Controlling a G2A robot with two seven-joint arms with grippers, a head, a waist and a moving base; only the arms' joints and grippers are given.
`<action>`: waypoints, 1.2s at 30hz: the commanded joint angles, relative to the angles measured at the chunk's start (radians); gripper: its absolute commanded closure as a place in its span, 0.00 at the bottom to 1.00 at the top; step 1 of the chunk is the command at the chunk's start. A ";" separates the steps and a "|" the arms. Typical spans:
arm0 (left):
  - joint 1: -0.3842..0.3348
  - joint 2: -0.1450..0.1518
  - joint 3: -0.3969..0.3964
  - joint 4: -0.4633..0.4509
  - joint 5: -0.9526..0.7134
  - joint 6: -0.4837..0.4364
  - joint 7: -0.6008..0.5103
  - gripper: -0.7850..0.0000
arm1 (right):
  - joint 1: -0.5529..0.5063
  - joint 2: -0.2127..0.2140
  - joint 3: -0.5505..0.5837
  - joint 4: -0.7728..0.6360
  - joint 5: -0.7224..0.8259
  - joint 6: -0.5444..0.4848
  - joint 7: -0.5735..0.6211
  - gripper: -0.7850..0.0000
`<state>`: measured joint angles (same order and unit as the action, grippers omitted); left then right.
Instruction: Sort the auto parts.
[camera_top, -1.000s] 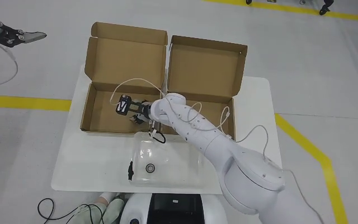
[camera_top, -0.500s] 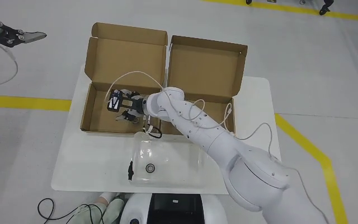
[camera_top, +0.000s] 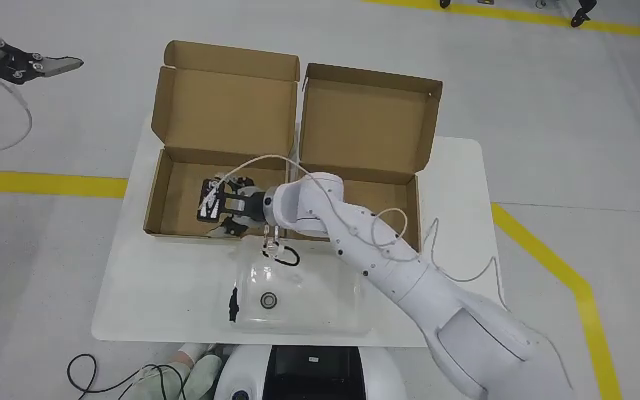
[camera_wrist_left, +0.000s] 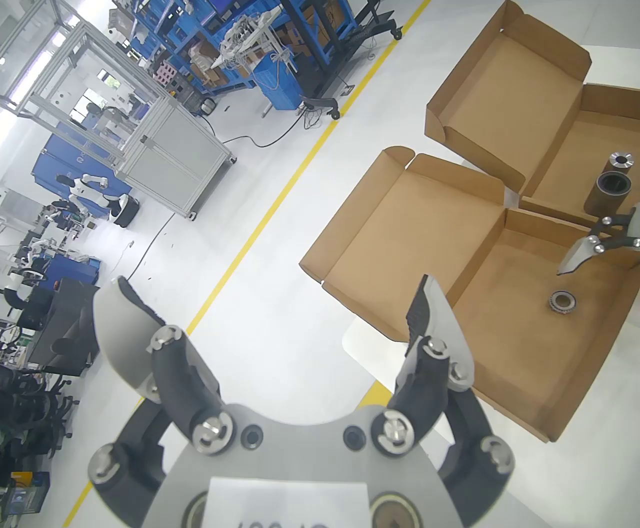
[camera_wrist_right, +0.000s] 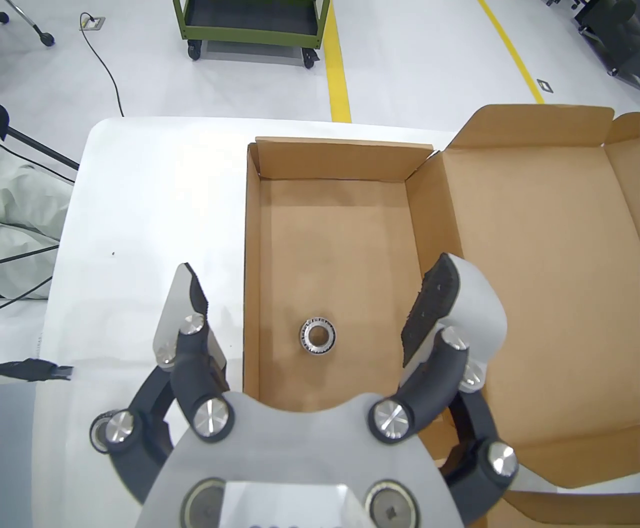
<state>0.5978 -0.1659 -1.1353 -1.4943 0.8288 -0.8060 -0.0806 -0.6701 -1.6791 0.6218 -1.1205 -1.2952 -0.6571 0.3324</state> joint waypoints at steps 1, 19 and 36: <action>0.000 0.000 0.000 0.000 0.000 0.000 0.000 0.00 | -0.058 0.026 0.033 -0.090 -0.020 -0.021 0.035 0.11; 0.000 0.000 0.000 0.000 0.000 0.000 0.000 0.00 | -0.505 0.179 0.208 -0.578 -0.139 -0.202 0.254 0.14; 0.000 0.000 0.000 0.000 0.000 0.000 0.000 0.00 | -0.479 0.191 0.114 -0.477 -0.130 -0.197 0.424 0.15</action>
<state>0.5978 -0.1659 -1.1353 -1.4943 0.8288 -0.8060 -0.0806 -1.1548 -1.4873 0.7433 -1.6057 -1.4208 -0.8590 0.7469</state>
